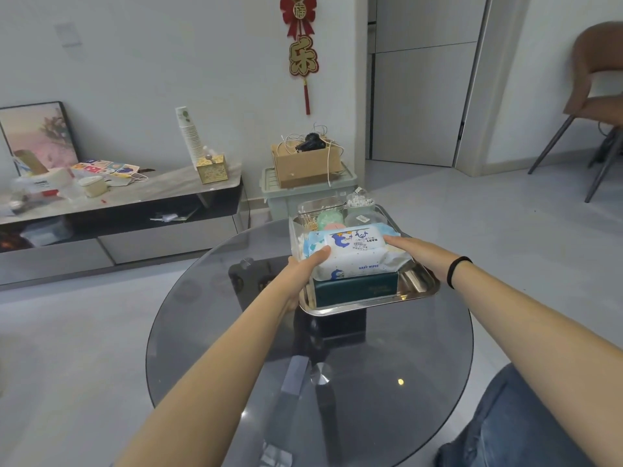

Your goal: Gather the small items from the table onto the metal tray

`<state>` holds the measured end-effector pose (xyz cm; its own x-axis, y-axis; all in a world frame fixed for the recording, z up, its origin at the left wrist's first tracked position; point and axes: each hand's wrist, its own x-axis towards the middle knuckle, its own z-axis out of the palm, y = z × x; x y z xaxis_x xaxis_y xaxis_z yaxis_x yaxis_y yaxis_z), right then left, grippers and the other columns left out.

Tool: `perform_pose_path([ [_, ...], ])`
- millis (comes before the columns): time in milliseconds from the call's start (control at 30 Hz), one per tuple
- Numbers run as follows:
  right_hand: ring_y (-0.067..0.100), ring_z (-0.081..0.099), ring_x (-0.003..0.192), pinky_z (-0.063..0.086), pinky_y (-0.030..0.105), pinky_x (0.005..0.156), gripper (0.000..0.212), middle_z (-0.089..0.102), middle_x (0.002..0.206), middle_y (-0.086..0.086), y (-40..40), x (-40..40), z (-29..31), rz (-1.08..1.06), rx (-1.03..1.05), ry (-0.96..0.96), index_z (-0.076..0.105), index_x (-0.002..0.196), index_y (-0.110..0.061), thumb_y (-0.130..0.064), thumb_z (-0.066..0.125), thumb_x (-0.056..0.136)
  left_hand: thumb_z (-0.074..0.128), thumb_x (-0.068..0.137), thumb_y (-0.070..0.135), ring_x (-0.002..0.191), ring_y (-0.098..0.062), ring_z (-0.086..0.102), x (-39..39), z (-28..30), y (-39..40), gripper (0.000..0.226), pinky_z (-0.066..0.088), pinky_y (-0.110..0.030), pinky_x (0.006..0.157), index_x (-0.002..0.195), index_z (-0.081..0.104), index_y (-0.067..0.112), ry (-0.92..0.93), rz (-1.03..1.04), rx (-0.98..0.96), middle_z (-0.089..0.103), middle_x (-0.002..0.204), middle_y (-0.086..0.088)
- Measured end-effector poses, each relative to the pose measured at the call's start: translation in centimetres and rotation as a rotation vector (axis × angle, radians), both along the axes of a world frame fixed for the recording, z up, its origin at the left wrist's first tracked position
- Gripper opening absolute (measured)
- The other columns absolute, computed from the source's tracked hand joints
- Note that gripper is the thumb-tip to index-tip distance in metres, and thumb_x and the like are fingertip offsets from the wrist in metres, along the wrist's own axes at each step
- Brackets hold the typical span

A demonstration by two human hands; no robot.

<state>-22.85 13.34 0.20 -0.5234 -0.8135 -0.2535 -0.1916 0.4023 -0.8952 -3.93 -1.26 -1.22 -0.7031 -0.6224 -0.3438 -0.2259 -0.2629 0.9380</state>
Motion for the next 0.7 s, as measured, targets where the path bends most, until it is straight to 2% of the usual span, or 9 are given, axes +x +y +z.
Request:
perform_pose_path([
  [100,0.012,0.062,0.098,0.039,0.033,0.103,0.026,0.069,0.107,-0.004,0.1,0.0,0.3,0.001,0.003,0.014,0.064,0.094,-0.033,-0.051,0.046,0.088,0.063,0.083,0.046,0.116,-0.031,0.06,0.1,0.3,0.4,0.045,0.044,-0.052,0.104,0.12,0.045,0.026,-0.02,-0.001,0.002,0.062,0.127,-0.009],
  [133,0.013,0.062,0.1,0.039,0.035,0.105,0.027,0.069,0.106,-0.005,0.0,-0.2,0.1,0.003,-0.001,0.014,0.064,0.094,-0.033,-0.052,0.046,0.088,0.066,0.078,0.05,0.116,-0.031,0.059,0.0,0.4,0.5,0.056,0.044,-0.052,0.104,0.123,0.044,0.025,-0.02,-0.002,-0.003,0.062,0.128,-0.008],
  [200,0.015,0.062,0.102,0.038,0.038,0.107,0.027,0.069,0.104,-0.005,0.1,-0.2,0.2,-0.002,-0.005,0.012,0.064,0.093,-0.032,-0.052,0.046,0.088,0.074,0.055,0.062,0.116,-0.031,0.059,-0.1,0.4,0.7,0.097,0.046,-0.053,0.102,0.134,0.034,0.024,-0.032,0.014,0.004,0.059,0.13,-0.008],
  [267,0.016,0.062,0.103,0.038,0.04,0.108,0.027,0.07,0.103,-0.005,0.0,-0.2,0.2,-0.004,-0.008,0.005,0.065,0.092,-0.032,-0.052,0.046,0.088,0.074,0.04,0.064,0.117,-0.032,0.058,-0.3,0.1,0.5,0.115,0.047,-0.054,0.1,0.137,0.024,0.027,-0.037,0.044,0.015,0.056,0.133,-0.009],
  [367,0.018,0.063,0.105,0.038,0.042,0.108,0.03,0.07,0.108,-0.003,0.2,-0.4,0.1,-0.009,-0.007,0.01,0.065,0.095,-0.031,-0.055,0.049,0.085,0.074,0.057,0.058,0.117,-0.032,0.058,-0.2,0.2,0.9,0.103,0.046,-0.055,0.1,0.138,0.018,0.028,-0.017,0.067,0.043,0.054,0.134,-0.011],
  [433,0.018,0.062,0.105,0.041,0.042,0.106,0.045,0.068,0.114,-0.002,0.1,-0.3,0.3,-0.025,-0.019,0.027,0.062,0.105,-0.027,-0.061,0.055,0.076,0.073,0.067,0.053,0.115,-0.033,0.059,0.0,0.5,0.8,0.096,0.048,-0.055,0.099,0.14,0.016,0.028,-0.02,0.075,0.069,0.056,0.133,-0.012],
  [500,0.016,0.056,0.108,0.042,0.035,0.099,0.058,0.058,0.121,-0.006,-0.2,-0.3,0.8,-0.087,-0.044,0.073,0.051,0.118,-0.019,-0.056,0.06,0.075,0.069,0.075,0.053,0.119,-0.034,0.057,-0.1,0.7,0.1,0.096,0.046,-0.054,0.101,0.146,0.009,0.026,-0.022,0.091,0.089,0.051,0.139,-0.013],
  [600,0.017,0.046,0.121,0.035,0.028,0.094,0.052,0.047,0.132,-0.003,-1.4,-0.9,1.2,-0.126,-0.149,0.18,0.042,0.134,-0.018,-0.033,0.058,0.086,0.06,0.082,0.055,0.141,-0.036,0.029,-0.6,1.6,-1.6,0.101,0.028,-0.055,0.114,0.151,-0.005,0.02,-0.087,0.129,-0.082,0.017,0.159,-0.011],
  [700,0.016,0.046,0.119,0.035,0.026,0.091,0.044,0.048,0.139,0.001,-3.7,-1.6,2.8,-0.188,-0.284,0.3,0.049,0.131,-0.02,-0.021,0.054,0.087,0.053,0.088,0.051,0.145,-0.033,0.02,-2.2,3.6,-3.8,0.087,0.022,-0.049,0.115,0.152,0.003,0.02,-0.127,0.172,-0.339,0.013,0.161,-0.01],
])
